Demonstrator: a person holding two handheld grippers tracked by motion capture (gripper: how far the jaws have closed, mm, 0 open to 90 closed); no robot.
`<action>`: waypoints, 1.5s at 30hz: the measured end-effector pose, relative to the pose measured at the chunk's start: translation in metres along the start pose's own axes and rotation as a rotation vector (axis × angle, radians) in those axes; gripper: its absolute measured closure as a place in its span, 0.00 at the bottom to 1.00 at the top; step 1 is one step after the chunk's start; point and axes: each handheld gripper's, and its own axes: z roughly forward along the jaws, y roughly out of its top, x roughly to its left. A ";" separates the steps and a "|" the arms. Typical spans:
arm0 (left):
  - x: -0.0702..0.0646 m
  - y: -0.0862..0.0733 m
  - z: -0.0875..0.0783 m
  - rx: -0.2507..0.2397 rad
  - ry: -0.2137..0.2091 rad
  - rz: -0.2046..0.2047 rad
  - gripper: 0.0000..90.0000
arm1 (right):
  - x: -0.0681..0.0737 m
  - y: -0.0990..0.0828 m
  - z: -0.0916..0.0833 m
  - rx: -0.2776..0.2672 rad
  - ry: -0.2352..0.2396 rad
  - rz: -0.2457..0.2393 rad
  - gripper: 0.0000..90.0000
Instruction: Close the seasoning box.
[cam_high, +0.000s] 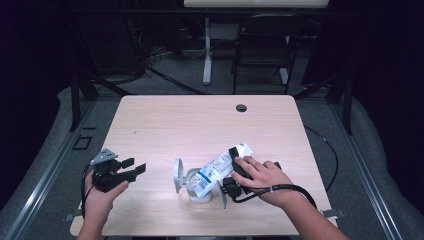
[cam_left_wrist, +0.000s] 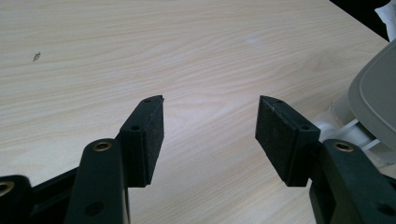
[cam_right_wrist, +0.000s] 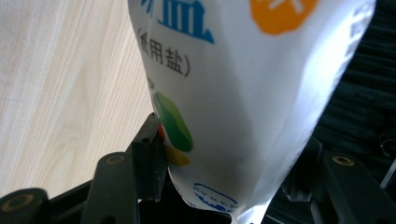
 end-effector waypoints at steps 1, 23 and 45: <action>0.000 0.000 0.000 -0.002 0.000 0.000 0.47 | 0.000 0.000 0.000 0.000 0.001 0.000 0.49; 0.001 0.000 0.000 0.009 -0.001 0.002 0.47 | 0.000 -0.001 -0.001 -0.002 0.006 0.004 0.49; 0.001 0.000 0.000 0.003 0.000 0.001 0.47 | -0.001 0.000 -0.001 -0.006 0.002 -0.001 0.50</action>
